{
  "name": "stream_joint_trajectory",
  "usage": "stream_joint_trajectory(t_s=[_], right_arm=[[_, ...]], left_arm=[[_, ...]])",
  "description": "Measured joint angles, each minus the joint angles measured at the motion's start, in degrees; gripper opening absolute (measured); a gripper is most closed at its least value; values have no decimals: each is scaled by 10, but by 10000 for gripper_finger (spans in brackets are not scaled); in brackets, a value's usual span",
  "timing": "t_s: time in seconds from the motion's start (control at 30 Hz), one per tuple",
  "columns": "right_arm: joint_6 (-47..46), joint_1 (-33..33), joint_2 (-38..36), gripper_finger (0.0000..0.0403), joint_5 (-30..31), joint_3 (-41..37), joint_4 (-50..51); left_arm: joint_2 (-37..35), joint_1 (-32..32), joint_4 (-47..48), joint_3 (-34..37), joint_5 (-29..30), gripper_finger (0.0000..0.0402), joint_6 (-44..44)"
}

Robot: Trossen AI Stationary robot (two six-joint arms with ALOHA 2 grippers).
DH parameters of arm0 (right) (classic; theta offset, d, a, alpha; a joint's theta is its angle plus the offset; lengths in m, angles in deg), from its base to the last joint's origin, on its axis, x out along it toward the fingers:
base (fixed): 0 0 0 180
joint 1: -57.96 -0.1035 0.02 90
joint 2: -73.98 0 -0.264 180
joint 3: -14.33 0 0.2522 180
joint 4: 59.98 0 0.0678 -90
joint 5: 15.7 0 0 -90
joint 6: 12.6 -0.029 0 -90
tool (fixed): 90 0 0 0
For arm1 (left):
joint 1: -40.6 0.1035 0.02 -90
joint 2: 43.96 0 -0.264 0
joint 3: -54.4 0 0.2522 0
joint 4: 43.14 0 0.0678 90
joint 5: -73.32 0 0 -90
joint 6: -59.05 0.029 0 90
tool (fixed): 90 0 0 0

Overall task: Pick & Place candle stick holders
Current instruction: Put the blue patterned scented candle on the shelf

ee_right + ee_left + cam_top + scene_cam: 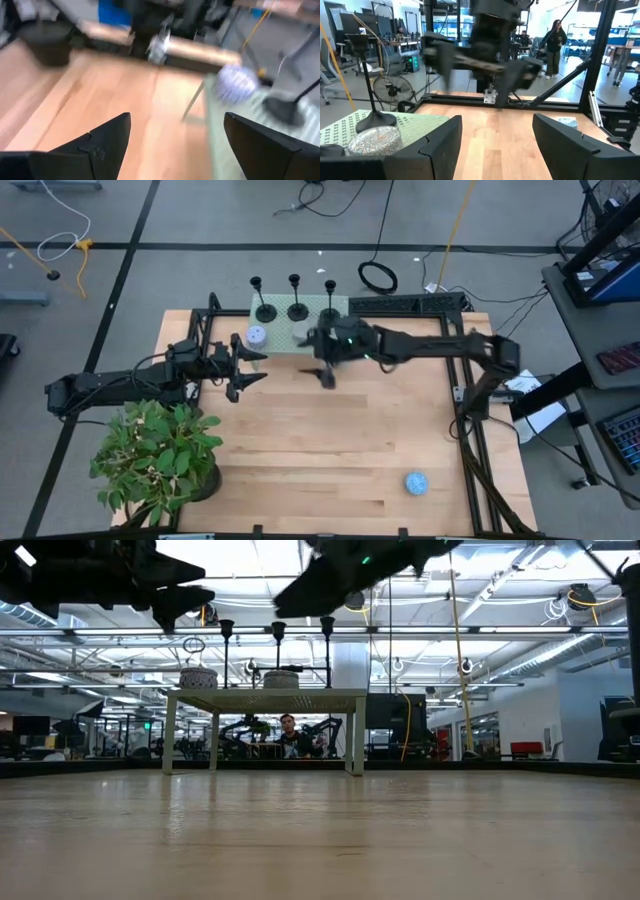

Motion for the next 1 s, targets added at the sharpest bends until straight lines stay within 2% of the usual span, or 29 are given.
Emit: stream_joint_trajectory(t_s=[0.13,0.23,0.4,0.53,0.67,0.8,1.0], right_arm=[[-37,-58,-70,311,65,0,135],[-118,-96,-125,311,108,0,238],[-213,-156,-210,311,144,-26,338],[-266,-220,-285,311,135,-110,314],[-276,-294,-369,311,138,-228,258],[-279,-348,-439,311,137,-363,123],[-227,-380,-489,311,135,-537,-101]], left_arm=[[0,-7,1,0,0,250,0],[0,-15,0,0,0,250,0],[0,-26,-2,0,0,250,-15],[0,-34,-2,0,0,250,-16],[0,-43,-5,0,0,250,-28],[0,-51,-6,0,1,250,-32],[0,-57,-8,0,2,250,-52]])
